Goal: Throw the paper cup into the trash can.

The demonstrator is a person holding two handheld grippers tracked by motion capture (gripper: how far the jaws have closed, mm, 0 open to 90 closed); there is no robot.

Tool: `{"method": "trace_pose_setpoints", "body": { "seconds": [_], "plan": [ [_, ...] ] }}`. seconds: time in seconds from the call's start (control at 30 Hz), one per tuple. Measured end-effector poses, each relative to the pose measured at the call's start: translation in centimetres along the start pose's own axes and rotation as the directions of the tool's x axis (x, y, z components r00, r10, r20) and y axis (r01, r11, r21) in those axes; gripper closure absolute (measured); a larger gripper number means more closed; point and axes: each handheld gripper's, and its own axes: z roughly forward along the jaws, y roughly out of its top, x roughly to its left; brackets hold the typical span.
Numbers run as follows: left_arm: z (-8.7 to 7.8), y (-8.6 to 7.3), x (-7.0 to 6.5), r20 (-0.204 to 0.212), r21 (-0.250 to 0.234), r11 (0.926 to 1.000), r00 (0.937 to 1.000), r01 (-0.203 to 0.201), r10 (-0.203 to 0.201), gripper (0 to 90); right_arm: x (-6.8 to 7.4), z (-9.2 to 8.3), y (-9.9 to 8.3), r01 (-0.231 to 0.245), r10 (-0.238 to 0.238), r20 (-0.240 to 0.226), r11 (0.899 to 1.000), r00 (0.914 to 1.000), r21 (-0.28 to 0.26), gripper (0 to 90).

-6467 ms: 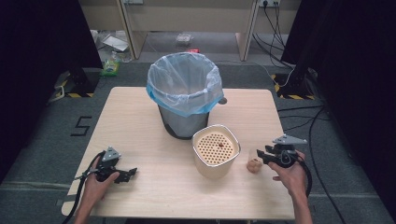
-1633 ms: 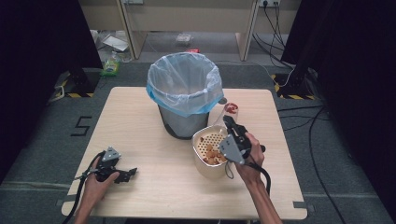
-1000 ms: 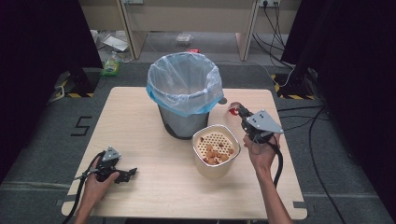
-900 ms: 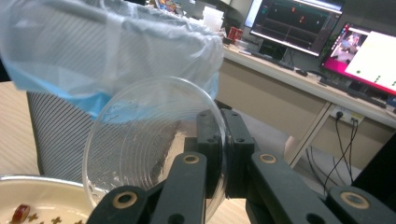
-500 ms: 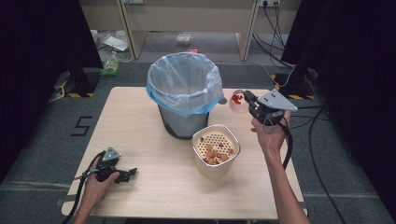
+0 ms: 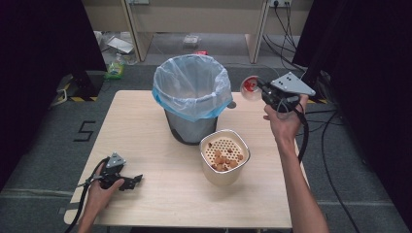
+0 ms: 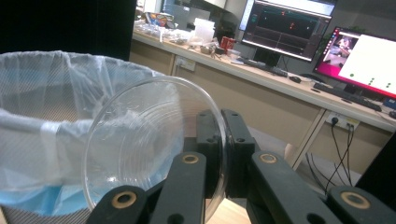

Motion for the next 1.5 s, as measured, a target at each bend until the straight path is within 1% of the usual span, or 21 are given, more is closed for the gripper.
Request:
{"method": "trace_pose_setpoints", "body": {
  "seconds": [0.1, 0.17, 0.27, 0.37, 0.47, 0.63, 0.8, 0.93, 1.03, 1.1, 1.13, 1.23, 1.27, 1.3, 1.33, 1.4, 1.43, 1.5],
  "plan": [
    [0.0, 0.0, 0.0, 0.0, 0.0, 1.0, 1.0, 0.0, 0.0, 0.0, -0.2, 0.3, 0.8, 0.004, -0.004, -0.001, 1.0, 1.0, -0.002, 87.4],
    [0.0, 0.0, 0.0, 0.0, 0.0, 1.0, 1.0, 0.0, 0.0, 0.0, -0.3, 0.5, 1.3, -0.006, 0.006, -0.004, 1.0, 1.0, -0.004, 87.4],
    [0.0, 0.0, 0.0, 0.0, 0.0, 1.0, 1.0, -0.001, 0.001, 0.0, -0.4, 0.8, 2.3, -0.003, 0.003, -0.005, 1.0, 1.0, -0.007, 87.4],
    [0.0, 0.0, 0.0, 0.0, -0.001, 1.0, 1.0, 0.0, 0.0, 0.0, -0.2, 1.2, 3.6, 0.006, -0.006, -0.011, 1.0, 0.9999, -0.014, 87.3],
    [0.0, 0.0, 0.0, 0.0, -0.001, 1.0, 1.0, 0.0, 0.0, 0.0, 0.2, 1.8, 4.7, 0.01, -0.01, -0.03, 1.0, 0.9995, -0.02, 87.3],
    [0.0, 0.0, 0.0, 0.0, -0.001, 1.0, 1.0, -0.001, 0.001, 0.0, 1.5, 3.7, 6.3, 0.005, -0.007, -0.084, 1.0, 0.9964, -0.023, 87.3],
    [0.0, 0.0, 0.0, 0.0, -0.001, 1.0, 1.0, 0.0, 0.0, 0.0, 3.0, 6.0, 7.3, -0.003, 0.004, -0.14, 1.0, 0.9901, 0.0, 87.1],
    [0.0, 0.0, 0.0, 0.0, -0.001, 1.0, 1.0, 0.0, 0.0, 0.0, 4.4, 7.9, 7.8, 0.013, -0.009, -0.174, 1.0, 0.9847, 0.017, 87.0],
    [0.0, 0.0, 0.0, 0.0, -0.001, 1.0, 1.0, 0.0, 0.0, 0.0, 5.6, 9.3, 7.7, 0.028, -0.017, -0.206, 0.998, 0.9784, 0.048, 86.4],
    [0.0, 0.0, 0.0, 0.0, -0.001, 1.0, 1.0, 0.0, 0.0, 0.0, 6.1, 9.8, 7.6, 0.037, -0.023, -0.211, 0.997, 0.9772, 0.063, 85.9],
    [0.0, 0.0, 0.0, 0.0, -0.001, 1.0, 1.0, 0.0, 0.0, 0.0, 6.4, 10.4, 7.5, 0.032, -0.015, -0.223, 0.997, 0.9748, 0.074, 85.2],
    [0.0, 0.0, 0.0, 0.0, -0.001, 1.0, 1.0, -0.001, 0.001, 0.0, 6.6, 11.2, 7.2, 0.016, 0.007, -0.23, 0.995, 0.9731, 0.095, 81.8],
    [0.0, 0.0, 0.0, 0.0, -0.001, 1.0, 1.0, 0.0, 0.0, 0.0, 6.6, 11.4, 7.1, -0.002, 0.025, -0.227, 0.995, 0.9735, 0.099, 76.7],
    [0.0, 0.0, 0.0, 0.0, -0.001, 1.0, 1.0, -0.001, 0.001, 0.0, 6.6, 11.6, 7.0, -0.018, 0.042, -0.224, 0.994, 0.9738, 0.106, 73.6],
    [0.0, 0.0, 0.0, 0.0, -0.001, 1.0, 1.0, 0.0, 0.0, 0.0, 6.5, 11.7, 6.9, -0.03, 0.053, -0.218, 0.994, 0.9745, 0.107, 72.0],
    [0.0, 0.0, 0.0, 0.001, -0.001, 1.0, 1.0, 0.0, 0.0, 0.0, 6.3, 11.7, 6.9, -0.052, 0.072, -0.201, 0.993, 0.9769, 0.105, 65.1],
    [0.0, 0.0, 0.0, 0.001, -0.001, 1.0, 1.0, 0.0, 0.0, 0.0, 6.1, 11.6, 6.9, -0.066, 0.086, -0.199, 0.992, 0.9762, 0.106, 63.6],
    [0.0, 0.0, 0.0, 0.001, -0.001, 1.0, 1.0, -0.001, 0.001, 0.0, 5.8, 11.2, 7.0, -0.068, 0.087, -0.192, 0.992, 0.9776, 0.103, 61.0]
  ]
}}
